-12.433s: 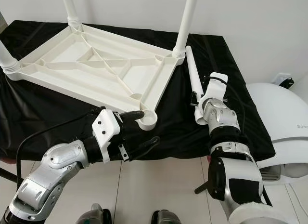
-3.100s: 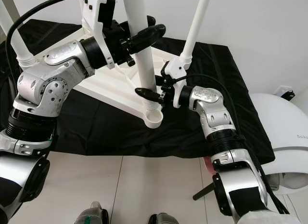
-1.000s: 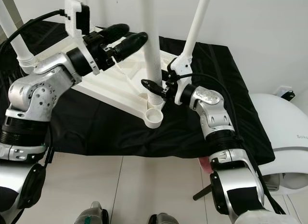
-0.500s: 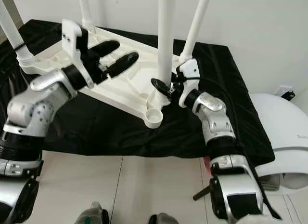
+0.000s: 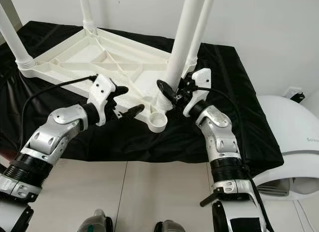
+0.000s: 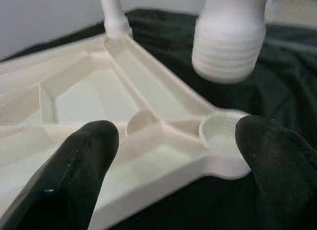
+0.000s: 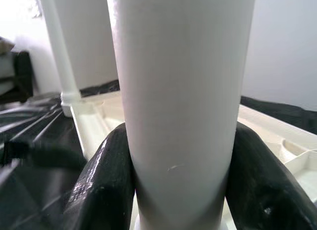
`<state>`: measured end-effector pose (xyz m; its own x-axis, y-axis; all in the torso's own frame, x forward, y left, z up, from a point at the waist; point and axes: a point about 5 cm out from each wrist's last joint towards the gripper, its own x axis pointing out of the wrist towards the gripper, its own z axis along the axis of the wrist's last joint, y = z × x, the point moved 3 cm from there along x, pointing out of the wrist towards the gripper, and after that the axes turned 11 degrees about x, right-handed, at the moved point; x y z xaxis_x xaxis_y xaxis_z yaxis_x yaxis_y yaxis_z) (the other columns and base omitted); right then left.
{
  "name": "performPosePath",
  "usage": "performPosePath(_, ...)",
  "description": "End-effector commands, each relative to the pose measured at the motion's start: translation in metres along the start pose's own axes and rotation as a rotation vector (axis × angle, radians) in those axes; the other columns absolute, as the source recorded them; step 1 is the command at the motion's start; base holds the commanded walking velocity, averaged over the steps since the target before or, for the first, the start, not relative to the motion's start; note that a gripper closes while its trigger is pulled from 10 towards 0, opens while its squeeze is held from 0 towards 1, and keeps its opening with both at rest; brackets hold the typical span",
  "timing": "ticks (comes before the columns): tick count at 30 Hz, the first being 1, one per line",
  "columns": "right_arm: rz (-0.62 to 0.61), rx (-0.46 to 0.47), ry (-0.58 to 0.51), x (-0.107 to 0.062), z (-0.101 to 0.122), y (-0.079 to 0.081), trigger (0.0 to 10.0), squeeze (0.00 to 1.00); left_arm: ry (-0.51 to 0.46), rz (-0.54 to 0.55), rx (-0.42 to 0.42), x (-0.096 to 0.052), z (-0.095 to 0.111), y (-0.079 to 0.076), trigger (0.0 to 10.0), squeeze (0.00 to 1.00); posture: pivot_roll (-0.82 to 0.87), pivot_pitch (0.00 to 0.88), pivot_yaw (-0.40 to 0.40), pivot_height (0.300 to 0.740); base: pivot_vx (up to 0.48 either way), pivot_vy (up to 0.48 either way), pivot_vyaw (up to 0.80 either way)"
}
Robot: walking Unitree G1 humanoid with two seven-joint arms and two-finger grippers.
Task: Building children table
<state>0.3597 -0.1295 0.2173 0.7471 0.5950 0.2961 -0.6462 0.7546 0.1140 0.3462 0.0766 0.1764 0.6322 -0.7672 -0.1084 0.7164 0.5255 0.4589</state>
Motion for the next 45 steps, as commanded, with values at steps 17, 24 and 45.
performPosePath(17, -0.024, 0.03, -0.102, -0.012, 0.028, 0.005, 10.0, 0.0, 0.099, -0.154, 0.195, 0.01, -0.034, -0.026, 10.0, 0.0, -0.01, 0.058, -0.008, 0.74, 0.0, 0.0, 0.0)
performPosePath(24, -0.025, 0.02, -0.121, -0.014, 0.036, 0.006, 10.0, 0.0, 0.08, -0.128, 0.266, 0.021, -0.028, -0.015, 10.0, 0.0, -0.02, 0.054, 0.002, 0.74, 0.0, 0.0, 0.0)
performPosePath(45, -0.002, 0.025, -0.12, -0.018, 0.042, 0.015, 10.0, 0.0, 0.064, -0.199, 0.185, 0.032, -0.019, 0.013, 10.0, 0.0, -0.05, 0.072, 0.021, 0.74, 0.0, 0.0, 0.0)
